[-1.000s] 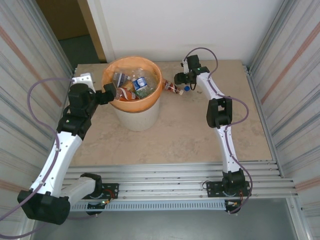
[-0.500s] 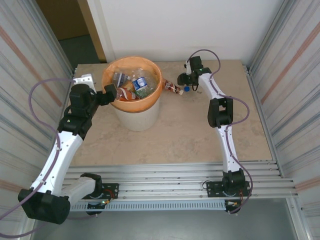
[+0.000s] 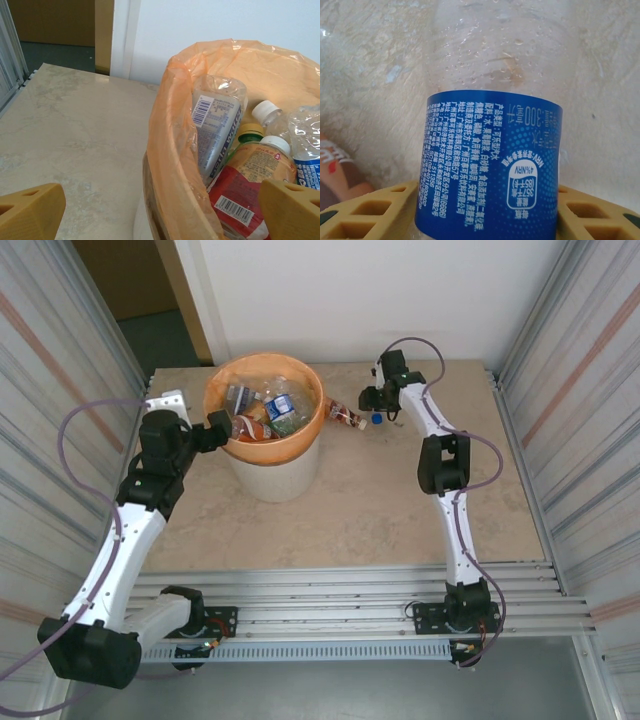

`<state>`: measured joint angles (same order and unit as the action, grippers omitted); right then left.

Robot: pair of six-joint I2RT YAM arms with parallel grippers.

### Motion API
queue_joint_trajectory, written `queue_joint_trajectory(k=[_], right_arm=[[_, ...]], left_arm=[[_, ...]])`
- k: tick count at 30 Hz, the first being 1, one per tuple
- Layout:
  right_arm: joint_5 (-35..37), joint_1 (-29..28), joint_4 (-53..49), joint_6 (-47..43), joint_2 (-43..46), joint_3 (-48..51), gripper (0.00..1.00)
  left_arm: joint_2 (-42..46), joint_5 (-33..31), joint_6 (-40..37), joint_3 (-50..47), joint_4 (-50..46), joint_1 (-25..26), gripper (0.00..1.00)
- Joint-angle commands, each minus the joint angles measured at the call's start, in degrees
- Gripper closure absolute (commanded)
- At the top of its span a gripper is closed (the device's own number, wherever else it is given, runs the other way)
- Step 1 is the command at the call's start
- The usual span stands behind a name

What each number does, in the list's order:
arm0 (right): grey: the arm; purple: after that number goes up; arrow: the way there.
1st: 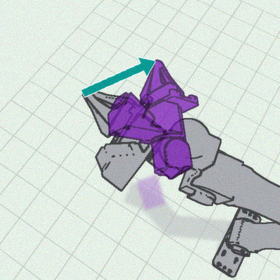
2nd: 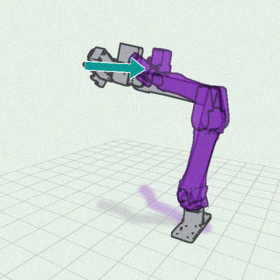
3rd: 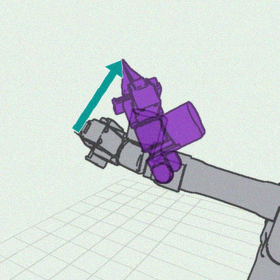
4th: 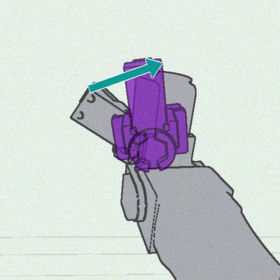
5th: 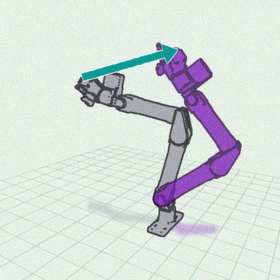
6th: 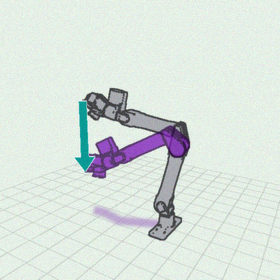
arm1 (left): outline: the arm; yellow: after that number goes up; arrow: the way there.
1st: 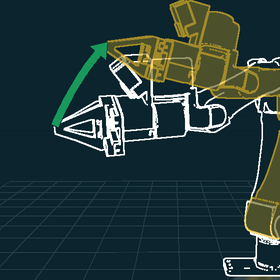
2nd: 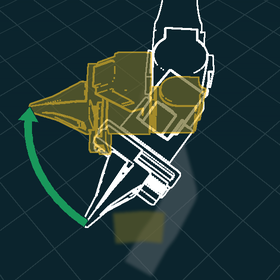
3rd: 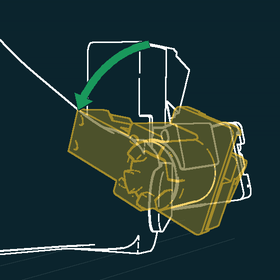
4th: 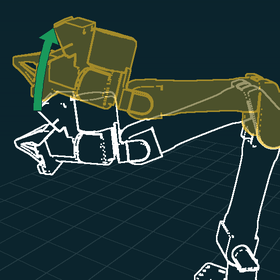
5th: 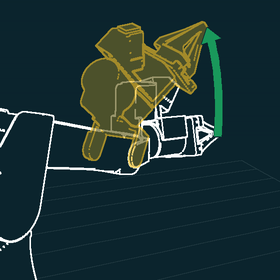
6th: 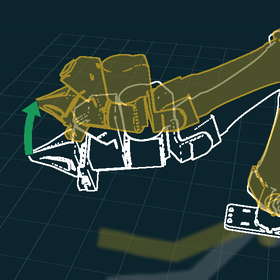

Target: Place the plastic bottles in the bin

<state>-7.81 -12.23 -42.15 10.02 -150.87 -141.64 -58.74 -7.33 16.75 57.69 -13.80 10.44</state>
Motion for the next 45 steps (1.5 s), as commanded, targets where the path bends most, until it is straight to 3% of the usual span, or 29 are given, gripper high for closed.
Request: queue_joint_trajectory(k=[1,12,20,27,45], right_arm=[[1.21,0.30,-0.28,2.82,9.63,3.96,0.60],[5.60,-4.94,2.10,4.08,30.80,16.05,0.60],[7.44,-13.31,3.21,-0.97,39.00,15.41,0.59],[4.75,-18.09,3.39,-2.67,39.60,12.12,0.58],[4.64,-24.47,-2.96,-8.52,30.03,1.05,0.55]], left_arm=[[1.78,0.11,0.67,-0.52,1.22,-0.59,0.01],[2.66,0.74,1.21,-1.31,2.18,-0.85,0.01],[3.55,0.63,1.53,-2.09,3.15,-1.02,0.01],[4.11,0.81,1.64,-2.23,3.13,-1.07,0.01],[5.48,0.65,1.84,-3.32,2.77,-1.24,0.01]])
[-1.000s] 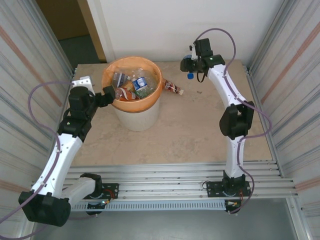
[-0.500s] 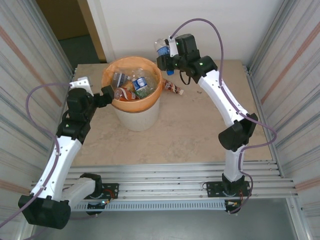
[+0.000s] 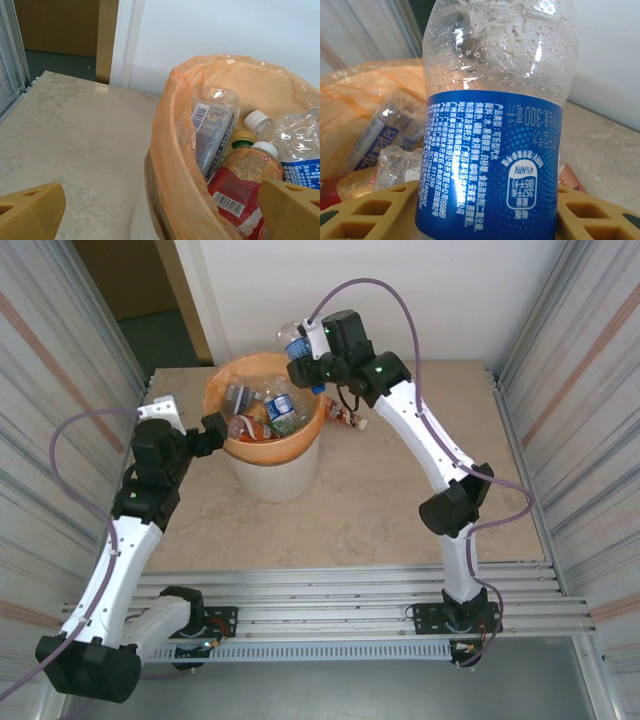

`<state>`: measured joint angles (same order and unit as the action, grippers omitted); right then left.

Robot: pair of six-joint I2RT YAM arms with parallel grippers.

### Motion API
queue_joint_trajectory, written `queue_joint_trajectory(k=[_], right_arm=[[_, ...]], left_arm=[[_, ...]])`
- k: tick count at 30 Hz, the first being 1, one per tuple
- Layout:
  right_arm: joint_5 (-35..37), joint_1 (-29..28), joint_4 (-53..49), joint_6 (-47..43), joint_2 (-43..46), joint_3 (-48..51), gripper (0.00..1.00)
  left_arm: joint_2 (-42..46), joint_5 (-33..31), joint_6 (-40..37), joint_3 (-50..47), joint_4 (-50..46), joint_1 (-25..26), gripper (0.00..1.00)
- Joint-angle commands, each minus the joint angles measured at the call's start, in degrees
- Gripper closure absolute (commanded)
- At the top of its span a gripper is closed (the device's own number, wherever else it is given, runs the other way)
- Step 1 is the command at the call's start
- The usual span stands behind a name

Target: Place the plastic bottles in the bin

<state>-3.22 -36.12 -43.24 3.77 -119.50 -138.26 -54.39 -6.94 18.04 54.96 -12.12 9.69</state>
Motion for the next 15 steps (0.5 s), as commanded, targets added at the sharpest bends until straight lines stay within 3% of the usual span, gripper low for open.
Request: queue_joint_trajectory(k=[1,7,10,15], right_arm=[[-0.04,-0.70,-2.07,-2.46,-1.60,-2.53,0.54],[-0.33,-0.97,-2.85,-2.98,-2.51,-2.54,0.38],[-0.30,-1.15,-3.12,-3.33,-2.42,-2.54,0.26],[-0.19,-1.60,-2.64,-3.86,-1.88,-2.54,0.18]], left_arm=[[1.08,0.26,0.50,-0.56,1.13,-0.53,0.01],[1.05,0.30,0.59,-0.64,1.21,-0.47,0.01],[1.04,0.35,0.71,-0.65,1.22,-0.50,0.01],[0.95,0.37,0.77,-0.64,1.31,-0.55,0.01]])
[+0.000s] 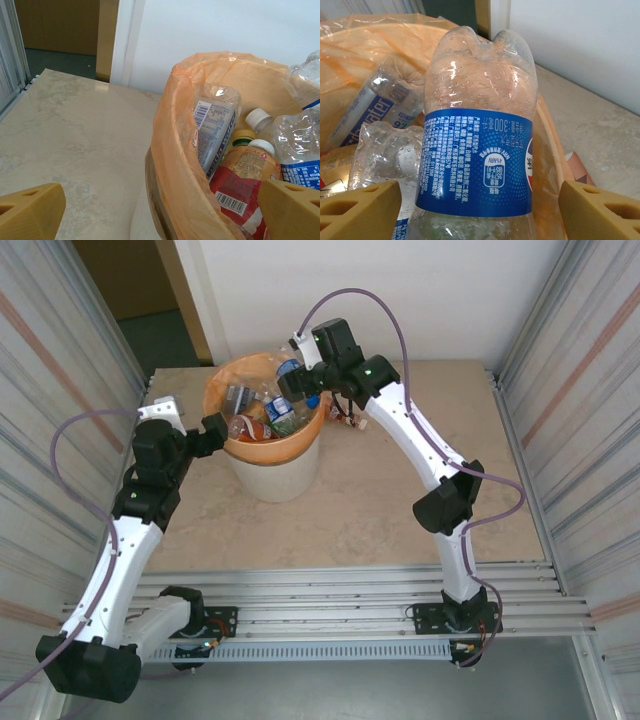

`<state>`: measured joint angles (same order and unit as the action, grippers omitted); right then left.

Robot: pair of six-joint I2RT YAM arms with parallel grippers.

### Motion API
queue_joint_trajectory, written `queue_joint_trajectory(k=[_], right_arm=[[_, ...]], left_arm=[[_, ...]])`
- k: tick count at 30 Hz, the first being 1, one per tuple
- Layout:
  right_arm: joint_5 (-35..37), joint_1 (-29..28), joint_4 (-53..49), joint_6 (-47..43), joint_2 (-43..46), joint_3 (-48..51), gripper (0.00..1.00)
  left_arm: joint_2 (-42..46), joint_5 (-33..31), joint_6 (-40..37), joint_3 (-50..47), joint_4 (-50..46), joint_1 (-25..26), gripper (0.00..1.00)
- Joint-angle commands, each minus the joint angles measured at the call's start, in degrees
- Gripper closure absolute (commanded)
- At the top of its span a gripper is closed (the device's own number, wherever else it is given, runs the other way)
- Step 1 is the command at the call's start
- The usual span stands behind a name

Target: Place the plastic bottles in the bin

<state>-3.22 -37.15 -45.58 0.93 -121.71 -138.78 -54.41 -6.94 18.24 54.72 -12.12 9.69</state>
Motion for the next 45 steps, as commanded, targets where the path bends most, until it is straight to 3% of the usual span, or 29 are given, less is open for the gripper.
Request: queue_joint_trajectory(k=[1,13,21,28,34,45], right_arm=[[-0.16,-0.56,-0.13,-1.13,0.50,-2.02,0.18],[-0.97,-0.65,6.54,1.24,0.38,-1.94,0.19],[-2.36,0.75,11.47,4.13,-2.00,-2.23,0.45],[-4.95,2.24,9.68,6.12,-5.85,-4.50,0.55],[-9.23,2.44,7.96,6.97,-8.34,-5.10,0.58],[-7.18,1.49,6.53,5.87,-8.30,-5.18,0.54]], left_arm=[[0.91,0.39,0.57,-0.47,1.28,-0.55,0.01],[1.33,0.15,0.42,-0.41,0.91,-0.60,0.01],[1.37,0.06,0.31,-0.49,0.68,-0.70,0.01],[1.60,0.14,0.31,-0.49,0.61,-0.88,0.01],[1.59,0.29,0.48,-0.60,0.61,-0.97,0.01],[1.85,0.12,0.47,-0.32,0.34,-0.90,0.01]])
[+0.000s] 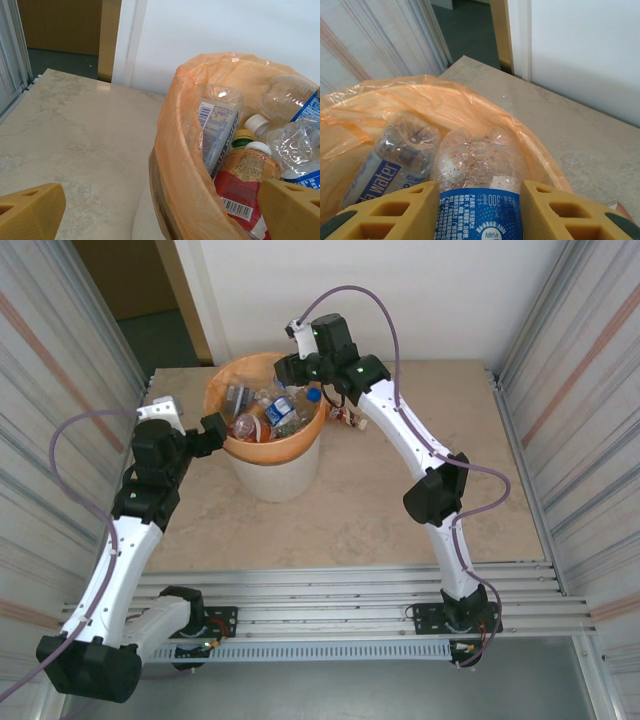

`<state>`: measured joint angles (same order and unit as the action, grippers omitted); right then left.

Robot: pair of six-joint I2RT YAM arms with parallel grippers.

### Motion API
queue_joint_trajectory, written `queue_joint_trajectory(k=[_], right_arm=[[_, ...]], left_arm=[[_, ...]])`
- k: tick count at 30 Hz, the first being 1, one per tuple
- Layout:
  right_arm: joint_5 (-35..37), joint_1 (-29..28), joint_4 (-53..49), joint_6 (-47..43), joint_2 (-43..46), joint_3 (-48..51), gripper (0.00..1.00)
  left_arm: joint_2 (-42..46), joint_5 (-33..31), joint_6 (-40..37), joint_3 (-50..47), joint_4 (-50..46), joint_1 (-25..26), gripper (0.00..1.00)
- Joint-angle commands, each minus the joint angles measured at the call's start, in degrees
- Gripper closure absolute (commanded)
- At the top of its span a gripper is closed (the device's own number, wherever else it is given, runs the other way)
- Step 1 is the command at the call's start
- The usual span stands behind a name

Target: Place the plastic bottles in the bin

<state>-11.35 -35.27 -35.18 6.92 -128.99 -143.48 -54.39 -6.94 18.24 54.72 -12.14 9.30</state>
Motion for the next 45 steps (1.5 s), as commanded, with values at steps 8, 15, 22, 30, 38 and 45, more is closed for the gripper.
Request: queue_joint_trajectory(k=[8,15,22,30,38,45], right_arm=[[4.30,0.01,-1.96,-2.09,4.31,-1.88,0.43],[7.06,1.82,-2.30,-2.57,8.95,-0.96,0.35],[3.23,8.56,-2.72,1.88,12.58,6.27,0.27],[-5.49,16.91,-9.00,1.83,7.07,7.97,0.16],[-7.55,19.49,-11.05,-4.68,-2.34,8.84,0.10],[-7.88,19.19,-10.31,-9.39,-8.65,8.71,0.07]], left_arm=[[2.10,0.03,0.17,0.21,0.22,-0.61,0.02],[2.81,0.04,0.23,0.41,0.10,-0.60,0.01],[3.50,-0.56,0.18,0.56,-0.29,-0.62,0.01],[4.03,-1.40,0.45,0.13,-0.52,-0.63,0.01],[4.06,-1.92,0.43,-0.03,-0.86,-0.72,0.01],[4.12,-2.95,0.05,-0.58,-0.62,-0.77,0.01]])
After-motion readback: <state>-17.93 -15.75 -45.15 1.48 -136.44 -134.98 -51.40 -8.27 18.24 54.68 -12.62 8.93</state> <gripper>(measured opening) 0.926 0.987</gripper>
